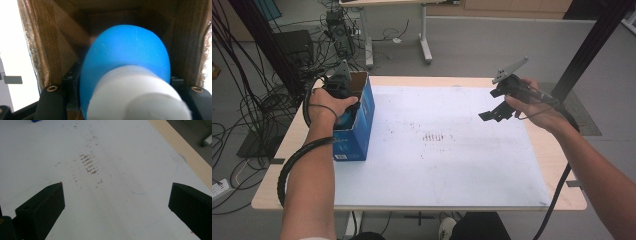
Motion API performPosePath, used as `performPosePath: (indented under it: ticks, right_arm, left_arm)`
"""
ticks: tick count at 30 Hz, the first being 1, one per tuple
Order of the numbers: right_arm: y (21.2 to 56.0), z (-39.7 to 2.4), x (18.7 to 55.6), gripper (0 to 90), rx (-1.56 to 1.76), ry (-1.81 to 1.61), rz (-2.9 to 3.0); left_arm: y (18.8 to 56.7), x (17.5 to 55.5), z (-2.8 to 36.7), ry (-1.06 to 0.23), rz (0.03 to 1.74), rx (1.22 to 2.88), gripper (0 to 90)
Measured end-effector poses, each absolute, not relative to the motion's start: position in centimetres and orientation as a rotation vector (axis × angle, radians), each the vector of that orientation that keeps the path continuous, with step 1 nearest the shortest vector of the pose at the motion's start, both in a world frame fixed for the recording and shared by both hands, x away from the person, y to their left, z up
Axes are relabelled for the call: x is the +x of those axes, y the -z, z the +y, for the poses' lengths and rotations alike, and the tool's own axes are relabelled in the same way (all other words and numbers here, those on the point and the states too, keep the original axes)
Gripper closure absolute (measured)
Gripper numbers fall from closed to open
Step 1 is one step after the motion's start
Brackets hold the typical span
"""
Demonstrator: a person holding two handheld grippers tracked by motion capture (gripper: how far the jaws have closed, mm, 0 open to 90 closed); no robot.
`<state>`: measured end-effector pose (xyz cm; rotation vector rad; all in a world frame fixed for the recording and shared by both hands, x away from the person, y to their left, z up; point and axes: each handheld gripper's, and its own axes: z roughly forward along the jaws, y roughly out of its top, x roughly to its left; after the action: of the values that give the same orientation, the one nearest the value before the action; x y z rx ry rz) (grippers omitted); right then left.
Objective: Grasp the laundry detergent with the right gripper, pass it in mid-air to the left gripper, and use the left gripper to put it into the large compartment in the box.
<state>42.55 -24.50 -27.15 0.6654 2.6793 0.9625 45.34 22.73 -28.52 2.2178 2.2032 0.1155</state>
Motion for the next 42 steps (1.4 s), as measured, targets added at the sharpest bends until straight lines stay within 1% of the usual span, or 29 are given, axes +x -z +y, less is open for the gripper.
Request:
performPosePath:
  ticks: [42]
  right_arm:
    - [26.96, -24.74, 42.67, 0.4, 0.668, -0.97, 2.671]
  left_arm:
    - [28.53, 45.4, 22.5, -0.127, 2.208, 2.222, 35.6]
